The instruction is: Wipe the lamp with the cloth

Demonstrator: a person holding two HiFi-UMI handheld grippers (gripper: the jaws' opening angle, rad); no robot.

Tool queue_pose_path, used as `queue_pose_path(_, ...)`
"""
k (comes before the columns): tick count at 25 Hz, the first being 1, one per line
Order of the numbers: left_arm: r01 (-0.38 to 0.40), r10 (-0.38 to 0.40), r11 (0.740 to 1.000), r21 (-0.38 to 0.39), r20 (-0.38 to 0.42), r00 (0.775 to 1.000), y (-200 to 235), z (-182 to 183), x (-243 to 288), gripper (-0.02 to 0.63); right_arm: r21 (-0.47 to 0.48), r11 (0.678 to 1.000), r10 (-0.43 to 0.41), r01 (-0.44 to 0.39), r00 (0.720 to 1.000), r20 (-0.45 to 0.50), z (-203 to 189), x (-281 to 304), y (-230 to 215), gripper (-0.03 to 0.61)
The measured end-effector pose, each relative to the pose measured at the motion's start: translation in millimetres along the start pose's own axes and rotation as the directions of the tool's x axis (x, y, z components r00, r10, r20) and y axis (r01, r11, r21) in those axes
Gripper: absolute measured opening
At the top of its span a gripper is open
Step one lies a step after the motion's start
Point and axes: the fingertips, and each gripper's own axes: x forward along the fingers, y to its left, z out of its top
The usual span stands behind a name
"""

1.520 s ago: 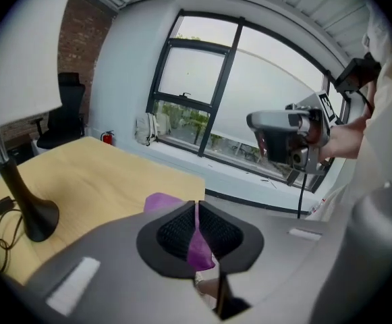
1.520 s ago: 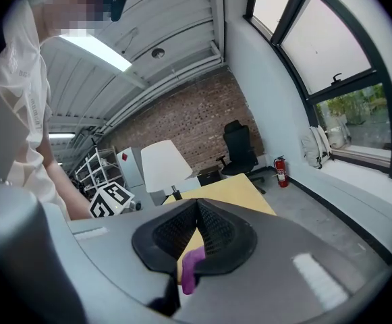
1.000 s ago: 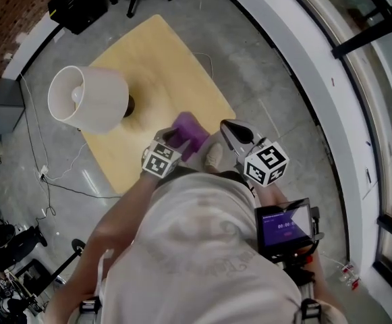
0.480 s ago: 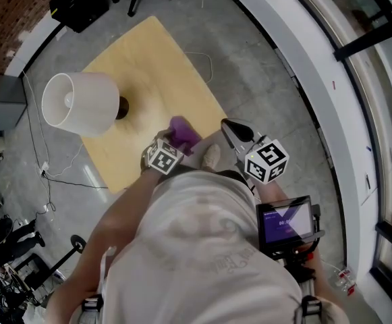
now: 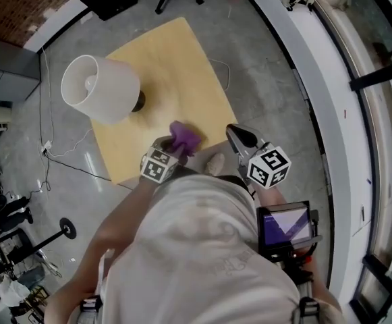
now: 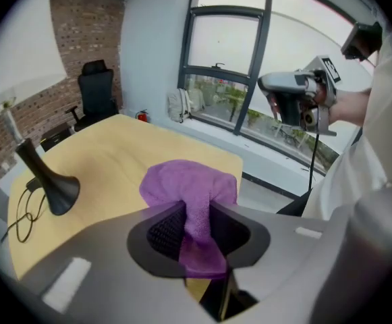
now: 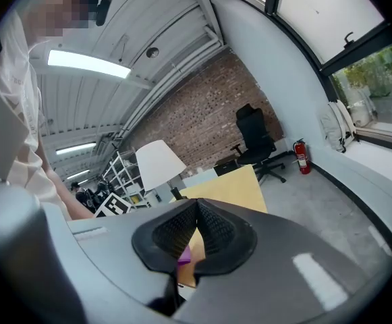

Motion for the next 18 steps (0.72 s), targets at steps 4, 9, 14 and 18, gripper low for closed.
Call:
queue_pose_path(4,-0.064,0.075,0.991,-0.114,0.098,0.992,24.2,6.7,-31.1,0.1,-0.023,0.997,0.07,-0.07,0.998,-0.006,10.9,23.9,9.8,0.014)
queue_pose_path(9,-0.125,0.175,0.967,-0.221,0.227,0.958,42.6,23.3,-77.9,0.1,-0.035,0.988,0.152,-0.153,0.988,-0.029,15.7,52.4,19.8,0.014)
queue_pose_path(14,-0.138,0.254,0.945,-0.297,0.401,0.88,59.9,42.1,-142.2,0.097,-0.054,0.976,0.209,-0.211,0.977,-0.051,23.2,76.3,40.2,0.014)
queue_pose_path(18,-0.155,0.343,0.916,-0.37,0.52,0.782,87.8,56.3,-201.1,0.097,-0.099,0.96,0.258,-0.264,0.964,-0.069,38.0,105.5,61.7,0.014)
